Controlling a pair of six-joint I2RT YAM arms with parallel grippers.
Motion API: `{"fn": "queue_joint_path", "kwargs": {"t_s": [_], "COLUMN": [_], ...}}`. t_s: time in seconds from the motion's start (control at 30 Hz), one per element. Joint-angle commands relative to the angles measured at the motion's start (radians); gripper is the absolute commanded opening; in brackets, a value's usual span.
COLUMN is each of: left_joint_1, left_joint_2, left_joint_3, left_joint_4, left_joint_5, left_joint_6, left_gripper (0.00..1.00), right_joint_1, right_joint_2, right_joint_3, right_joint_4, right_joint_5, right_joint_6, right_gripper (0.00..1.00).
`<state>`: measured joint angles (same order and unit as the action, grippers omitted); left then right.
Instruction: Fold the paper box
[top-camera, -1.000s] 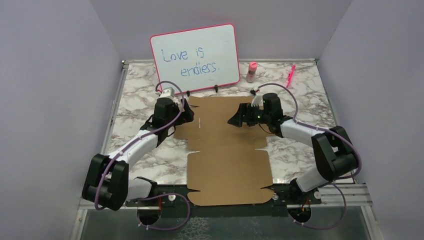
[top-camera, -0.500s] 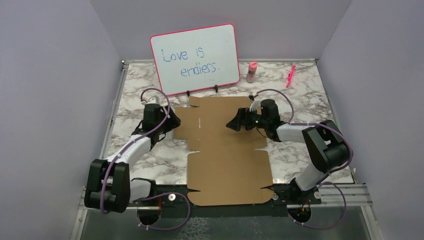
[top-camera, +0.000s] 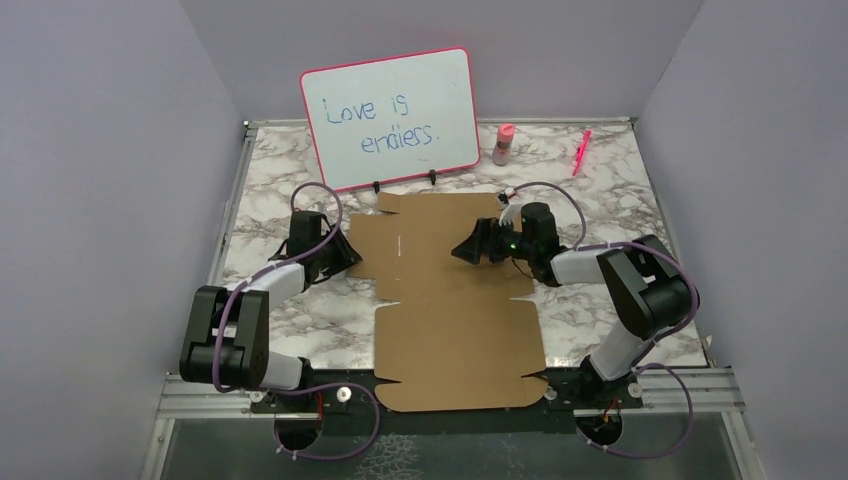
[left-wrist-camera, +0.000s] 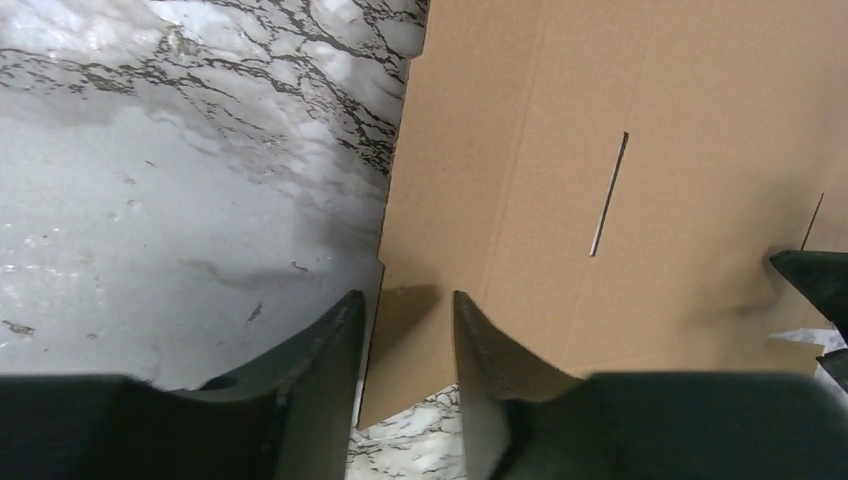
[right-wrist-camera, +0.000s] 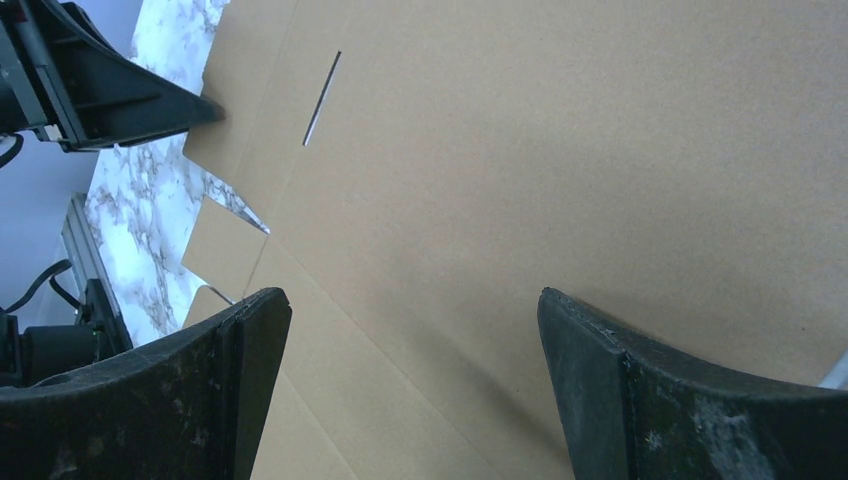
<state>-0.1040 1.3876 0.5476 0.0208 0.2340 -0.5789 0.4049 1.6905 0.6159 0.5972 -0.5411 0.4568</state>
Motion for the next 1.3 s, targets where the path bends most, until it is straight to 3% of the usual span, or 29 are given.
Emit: {"fn": "queue_joint_path", "kwargs": {"t_s": [0.0, 0.3, 0.43, 0.8, 1.27], "left_joint_1": [0.007, -0.001, -0.037, -0.27, -0.53], "left_joint_2": [0.027, -0.066, -0.098, -0.071, 0.071], "left_joint_3": [0.026, 0.069, 0.088, 0.261, 0.475], "left_joint_4": [0.011, -0.105, -0.162, -0.37, -0.536], "left_joint_5": [0.059, 0.062, 0.005, -0.317, -0.556], "left_joint_6": [0.024, 0.066, 0.077, 0.116, 0.117], "left_gripper": [0.31, 0.05, 0.0, 0.0, 0.0], "right_joint_1": [0.002, 0.003, 0.007, 0.021, 0.025], "right_joint_2": [0.016, 0.028, 0.037, 0.052, 0.065], "right_joint_3": [-0.011, -0.01, -0.008, -0.005, -0.008], "right_joint_4": [0.051, 0.054, 0.054, 0.042, 0.053], "right_joint_5": [-0.024, -0.019, -0.008, 0.04, 0.061], "right_joint_6": [0.01, 0.009, 0.007, 0.004, 0.016], "right_gripper": [1.0, 1.0, 1.0, 1.0, 1.0]}}
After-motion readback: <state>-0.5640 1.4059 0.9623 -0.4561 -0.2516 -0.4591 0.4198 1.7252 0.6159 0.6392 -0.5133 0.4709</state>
